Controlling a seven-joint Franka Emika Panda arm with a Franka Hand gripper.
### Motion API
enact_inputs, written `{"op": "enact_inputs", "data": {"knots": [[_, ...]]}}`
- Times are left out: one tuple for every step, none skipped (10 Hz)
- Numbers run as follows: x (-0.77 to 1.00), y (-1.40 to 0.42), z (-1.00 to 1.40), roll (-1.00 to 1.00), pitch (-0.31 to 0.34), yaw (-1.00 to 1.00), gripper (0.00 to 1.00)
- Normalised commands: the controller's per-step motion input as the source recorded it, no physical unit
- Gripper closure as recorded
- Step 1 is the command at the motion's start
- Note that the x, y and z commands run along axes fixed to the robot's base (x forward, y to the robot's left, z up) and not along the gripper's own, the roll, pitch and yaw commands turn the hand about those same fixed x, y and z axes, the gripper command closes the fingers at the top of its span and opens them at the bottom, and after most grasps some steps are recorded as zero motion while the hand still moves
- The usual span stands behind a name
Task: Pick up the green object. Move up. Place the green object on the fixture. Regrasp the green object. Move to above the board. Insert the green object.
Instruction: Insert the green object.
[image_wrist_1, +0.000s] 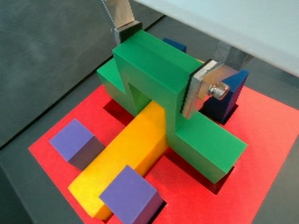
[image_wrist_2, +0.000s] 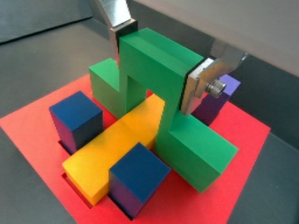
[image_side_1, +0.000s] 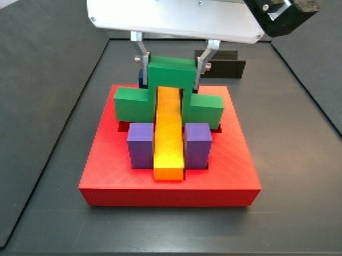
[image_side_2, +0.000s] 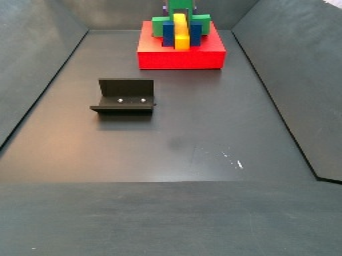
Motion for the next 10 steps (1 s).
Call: {"op": "enact_inputs", "data": {"knots": [[0.0,-0.04,0.0,-0.09,-0.034,0.0,1.0],[0.17,-0.1,0.0,-0.03,0.0,0.06,1.0],[0.29,-0.11,0.0,-0.03,0.034,0.09,1.0],[0.29,-0.1,0.0,-0.03,0.041,0.1,1.0],[0.15,0.0,-0.04,-0.03,0.029,0.03,1.0],[0.01,0.09,-0.16,-0.04,0.009,0.0,1.0],[0.0,0.09,-0.19,-0.02,0.003,0.0,1.0],[0.0,0.1,-0.28,-0.04,0.0,0.0,1.0],[-0.02,0.04,-0.54,-0.14,-0.049,0.0,1.0],[0.0,0.03,-0.47,-0.2,-0.067,0.0,1.0]]}}
